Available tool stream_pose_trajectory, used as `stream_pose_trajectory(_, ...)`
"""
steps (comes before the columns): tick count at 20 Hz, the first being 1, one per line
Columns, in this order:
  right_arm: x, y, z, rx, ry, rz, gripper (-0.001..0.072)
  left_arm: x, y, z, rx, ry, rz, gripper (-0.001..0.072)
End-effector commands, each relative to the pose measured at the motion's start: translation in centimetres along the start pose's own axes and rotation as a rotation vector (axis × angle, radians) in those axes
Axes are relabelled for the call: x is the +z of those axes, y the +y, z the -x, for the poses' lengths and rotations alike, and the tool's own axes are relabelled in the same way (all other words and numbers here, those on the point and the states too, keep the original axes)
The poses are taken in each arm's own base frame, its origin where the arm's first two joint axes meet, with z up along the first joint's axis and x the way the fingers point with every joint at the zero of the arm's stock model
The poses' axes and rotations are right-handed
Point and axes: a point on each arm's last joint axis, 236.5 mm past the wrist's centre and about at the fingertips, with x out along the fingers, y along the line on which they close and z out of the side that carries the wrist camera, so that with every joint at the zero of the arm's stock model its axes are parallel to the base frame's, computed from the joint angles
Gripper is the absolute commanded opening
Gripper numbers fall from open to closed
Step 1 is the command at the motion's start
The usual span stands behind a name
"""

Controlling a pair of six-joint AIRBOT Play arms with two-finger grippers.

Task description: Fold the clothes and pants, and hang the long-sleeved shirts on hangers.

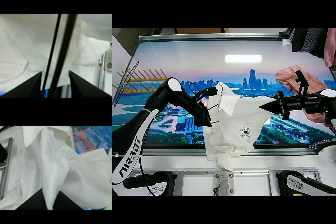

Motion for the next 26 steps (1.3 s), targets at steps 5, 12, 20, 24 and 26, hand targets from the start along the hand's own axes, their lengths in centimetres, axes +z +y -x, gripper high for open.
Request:
stream_pose_trajectory(5,0.9,0.6,0.0,0.022,-0.033,0.006,0.0008,-0.5,2.1,1.5,0.051,-0.051,0.135,0.0340)
stream_pose_trajectory(12,0.8,1.2,0.1,0.045,-0.026,-0.025,0.0008,-0.6,4.6,3.3,0.126,-0.112,0.269,0.0340)
stream_pose_trajectory(20,-0.7,1.1,0.1,0.042,0.036,-0.071,0.0008,3.5,6.8,11.4,0.290,-0.249,0.335,0.0340)
stream_pose_trajectory(24,-0.3,0.7,0.1,0.013,0.031,-0.073,0.0008,3.4,7.0,17.2,0.420,-0.376,0.421,0.0340)
stream_pose_trajectory(26,0.0,0.5,0.2,-0.011,0.028,-0.063,0.0008,2.6,6.4,18.5,0.458,-0.426,0.456,0.0340)
